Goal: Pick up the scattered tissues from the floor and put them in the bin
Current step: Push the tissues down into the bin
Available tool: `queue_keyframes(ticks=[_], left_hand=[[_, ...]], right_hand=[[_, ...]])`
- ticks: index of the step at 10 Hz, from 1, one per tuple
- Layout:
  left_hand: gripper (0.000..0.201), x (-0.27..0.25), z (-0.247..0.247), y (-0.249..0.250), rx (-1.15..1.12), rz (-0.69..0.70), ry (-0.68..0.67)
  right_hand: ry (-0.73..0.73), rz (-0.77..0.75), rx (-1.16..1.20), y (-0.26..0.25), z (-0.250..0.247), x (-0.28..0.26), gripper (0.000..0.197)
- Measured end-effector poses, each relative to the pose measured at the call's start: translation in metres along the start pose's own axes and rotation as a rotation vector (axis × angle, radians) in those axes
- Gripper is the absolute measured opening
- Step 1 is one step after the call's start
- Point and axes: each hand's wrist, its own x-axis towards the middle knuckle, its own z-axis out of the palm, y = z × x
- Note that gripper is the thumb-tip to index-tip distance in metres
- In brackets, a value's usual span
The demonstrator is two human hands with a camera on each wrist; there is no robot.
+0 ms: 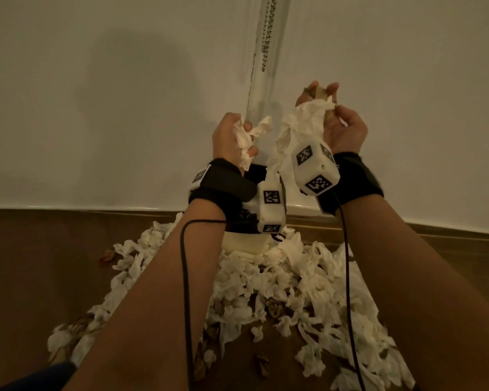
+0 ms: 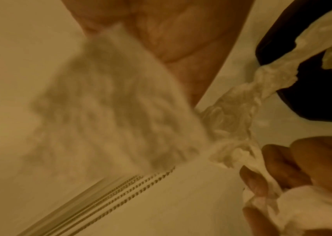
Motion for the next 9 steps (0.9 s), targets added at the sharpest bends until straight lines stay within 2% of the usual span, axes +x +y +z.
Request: queue_keyframes(ticks=[2, 3, 4, 5, 6, 7, 9], left_hand=[[0.023, 0.014, -0.024, -0.010, 0.103, -0.043, 0.071], [0.022, 0.019, -0.039, -0.021, 0.243, -0.083, 0.152], [0.020, 0.022, -0.055, -0.036, 0.505, -0.058, 0.205], [0.032, 0.023, -0.064, -0.043, 0.813, -0.064, 0.207], [0.040, 0.029, -0.071, -0.044, 0.886, -0.118, 0.265], [0.057, 0.035, -0.071, -0.041, 0.856, -0.200, 0.351], [0.071, 0.045, -0.079, -0.041, 0.420, -0.263, 0.344]], right_hand=[[0.079, 0.035, -0.065, 0.025, -0.046, 0.008, 0.029], [0.147, 0.104, -0.201, 0.035, -0.069, 0.006, 0.031], [0.265, 0.171, -0.347, 0.037, -0.085, 0.008, 0.031], [0.375, 0.242, -0.412, 0.041, -0.091, 0.013, 0.038], [0.383, 0.304, -0.464, 0.044, -0.091, 0.015, 0.046], [0.352, 0.332, -0.492, 0.041, -0.094, 0.019, 0.055], [0.311, 0.396, -0.679, 0.032, -0.103, 0.022, 0.073]])
